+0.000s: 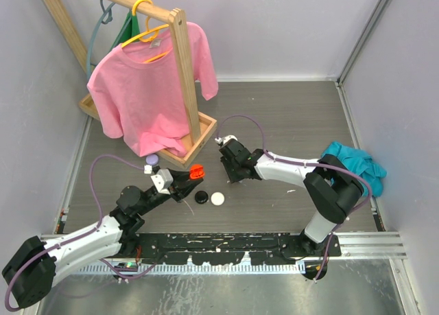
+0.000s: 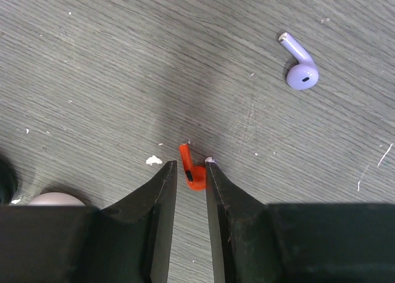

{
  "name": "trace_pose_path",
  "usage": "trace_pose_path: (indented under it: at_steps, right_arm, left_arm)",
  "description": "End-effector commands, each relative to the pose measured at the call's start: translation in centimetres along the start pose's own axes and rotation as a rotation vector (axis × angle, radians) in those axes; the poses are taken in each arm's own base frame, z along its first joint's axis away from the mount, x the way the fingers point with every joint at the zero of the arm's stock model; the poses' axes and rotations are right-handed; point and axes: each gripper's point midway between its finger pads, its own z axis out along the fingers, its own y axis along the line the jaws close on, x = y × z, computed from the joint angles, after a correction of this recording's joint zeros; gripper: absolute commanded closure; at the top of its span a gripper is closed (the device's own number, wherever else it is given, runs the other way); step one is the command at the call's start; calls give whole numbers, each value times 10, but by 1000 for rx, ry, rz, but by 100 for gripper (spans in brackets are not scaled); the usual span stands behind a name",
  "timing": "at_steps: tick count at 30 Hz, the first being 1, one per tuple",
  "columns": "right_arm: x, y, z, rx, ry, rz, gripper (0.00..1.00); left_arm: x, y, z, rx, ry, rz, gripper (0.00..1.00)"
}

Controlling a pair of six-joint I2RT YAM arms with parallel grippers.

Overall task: Insert the wireless bluetooth earbuds into the charging case
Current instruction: Adjust the earbud at the center of the board.

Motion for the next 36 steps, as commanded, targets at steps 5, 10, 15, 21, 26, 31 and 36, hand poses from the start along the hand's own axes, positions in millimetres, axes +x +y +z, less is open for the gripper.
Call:
trace_pose_path:
  at_steps: [5,10,15,21,26,31,36]
  right_arm:
    - [0,7,0,-13,7,-29,69]
    - [6,14,8,-35,33,-66,71]
    - [12,25,10,-56,62,-112,71]
    - [14,18,3,-20,64,-131,67]
    - [15,8,-6,14,52,-137,61]
    - [16,6,-12,16,43,-131,57]
    - [19,-3,-12,59,50,-138,55]
  left_arm:
    - [-32,-1,9,15,-86,18,100]
    - [-31,-2,9,17,-85,18,100]
    - [-31,-2,9,17,-86,19,100]
    - [-32,-2,9,18,-89,20,100]
    - [-32,-2,9,18,-88,20,100]
    - [-31,-2,9,21,-84,19,100]
    - [-31,-3,9,25,-84,17,100]
